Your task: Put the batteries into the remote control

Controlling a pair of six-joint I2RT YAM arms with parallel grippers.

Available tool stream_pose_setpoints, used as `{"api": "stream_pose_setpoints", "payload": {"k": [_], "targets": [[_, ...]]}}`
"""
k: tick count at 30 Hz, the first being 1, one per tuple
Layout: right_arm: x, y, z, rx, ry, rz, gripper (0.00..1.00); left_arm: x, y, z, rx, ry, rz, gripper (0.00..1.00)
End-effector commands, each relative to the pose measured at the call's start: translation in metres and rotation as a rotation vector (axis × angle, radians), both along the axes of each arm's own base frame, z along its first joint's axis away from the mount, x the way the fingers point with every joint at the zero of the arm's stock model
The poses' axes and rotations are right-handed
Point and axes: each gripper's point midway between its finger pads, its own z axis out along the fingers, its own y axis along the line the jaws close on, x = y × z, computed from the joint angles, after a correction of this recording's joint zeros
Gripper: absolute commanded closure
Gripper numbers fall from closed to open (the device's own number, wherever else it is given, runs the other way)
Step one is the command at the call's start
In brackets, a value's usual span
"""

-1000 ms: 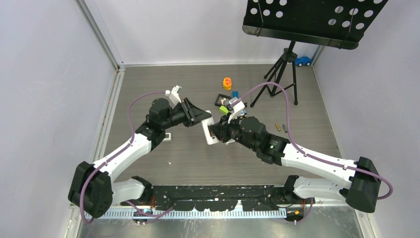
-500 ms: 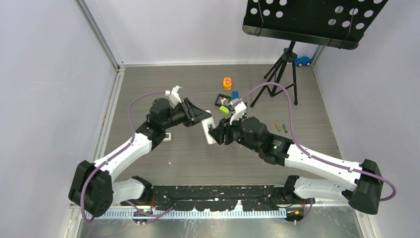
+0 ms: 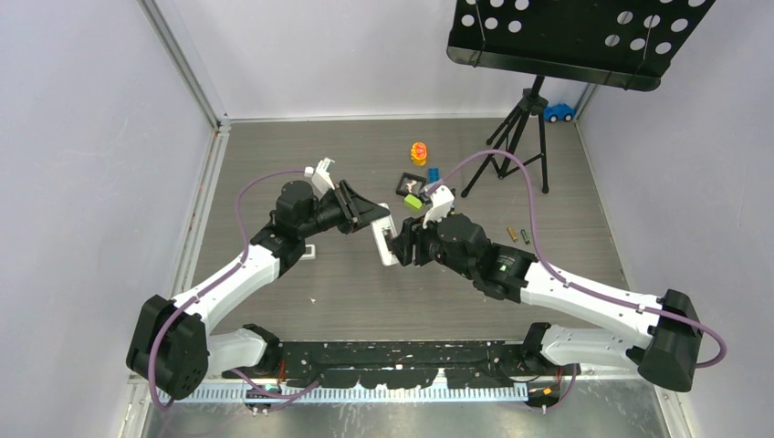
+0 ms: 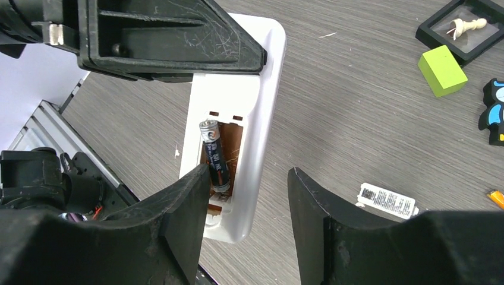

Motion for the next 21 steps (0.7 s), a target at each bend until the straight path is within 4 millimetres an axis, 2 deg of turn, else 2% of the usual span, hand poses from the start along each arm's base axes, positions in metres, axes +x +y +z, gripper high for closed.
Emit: {"api": "stream_pose_setpoints", "payload": {"k": [1,6,10,15,21], "targets": [[0.010,0.010,0.025,0.045,-0.038,-0.015,0.44,-0.002,-0.001,0.014,-0.018,-0.044,-0.023,1.00],[0.016,0.007,0.022,0.031,-0.031,-0.059,0.54,-0.003,-0.001,0.015,-0.020,-0.047,-0.029,1.00],[0.016,0.005,0.022,0.035,-0.025,-0.072,0.57,-0.003,-0.001,0.014,-0.016,-0.049,-0.030,1.00],[0.014,0.003,0.024,0.041,-0.023,-0.068,0.56,-0.002,-0.002,0.013,-0.015,-0.049,-0.031,1.00],[0.002,0.002,0.043,0.113,-0.024,-0.028,0.45,0.001,0.001,0.013,-0.008,-0.052,-0.022,1.00]]}}
